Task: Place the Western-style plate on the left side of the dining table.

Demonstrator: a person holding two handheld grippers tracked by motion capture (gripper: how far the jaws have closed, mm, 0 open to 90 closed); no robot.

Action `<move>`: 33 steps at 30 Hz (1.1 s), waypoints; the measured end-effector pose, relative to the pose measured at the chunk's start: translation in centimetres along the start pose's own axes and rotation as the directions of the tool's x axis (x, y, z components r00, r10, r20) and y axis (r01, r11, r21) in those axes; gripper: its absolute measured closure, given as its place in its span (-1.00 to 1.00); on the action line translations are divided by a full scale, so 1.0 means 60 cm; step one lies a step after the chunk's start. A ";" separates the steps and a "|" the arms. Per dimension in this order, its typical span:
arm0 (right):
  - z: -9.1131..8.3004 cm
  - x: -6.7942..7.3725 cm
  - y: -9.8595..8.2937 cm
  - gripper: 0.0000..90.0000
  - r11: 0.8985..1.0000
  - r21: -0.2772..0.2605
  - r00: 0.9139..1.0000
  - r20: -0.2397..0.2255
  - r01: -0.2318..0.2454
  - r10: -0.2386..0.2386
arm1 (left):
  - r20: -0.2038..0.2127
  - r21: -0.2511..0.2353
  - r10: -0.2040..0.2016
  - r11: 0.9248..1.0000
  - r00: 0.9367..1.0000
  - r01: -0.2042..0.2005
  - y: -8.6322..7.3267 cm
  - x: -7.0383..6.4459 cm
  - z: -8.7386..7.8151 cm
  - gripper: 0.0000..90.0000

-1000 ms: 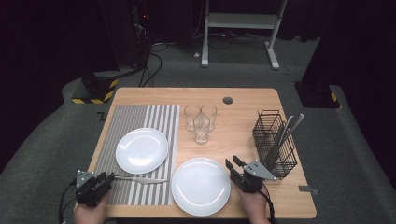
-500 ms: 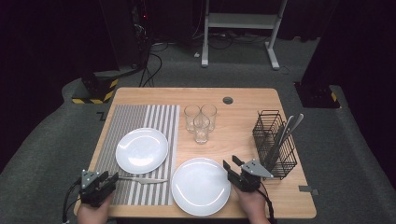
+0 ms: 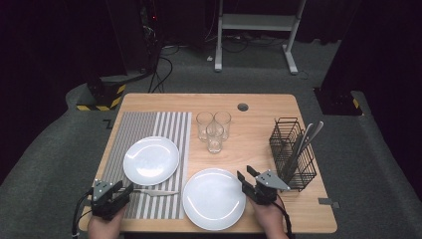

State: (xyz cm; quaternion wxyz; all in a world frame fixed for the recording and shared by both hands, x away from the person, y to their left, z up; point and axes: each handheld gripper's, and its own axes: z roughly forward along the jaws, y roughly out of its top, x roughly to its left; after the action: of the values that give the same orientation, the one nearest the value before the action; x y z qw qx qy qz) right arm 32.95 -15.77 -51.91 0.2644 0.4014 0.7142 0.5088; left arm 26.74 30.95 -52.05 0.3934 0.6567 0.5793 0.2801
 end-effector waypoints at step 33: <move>0.002 0.002 0.037 0.10 0.999 0.004 0.998 0.058 0.033 -0.033 | 0.118 -0.016 0.075 0.997 0.990 -0.074 0.042 -0.057 0.050 0.15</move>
State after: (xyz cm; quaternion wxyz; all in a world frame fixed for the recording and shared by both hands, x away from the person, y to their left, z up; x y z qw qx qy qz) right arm 33.65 -15.26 -49.86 0.2926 0.4046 0.7135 0.4915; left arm 30.01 26.96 -51.22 0.4201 0.6911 0.5283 0.2585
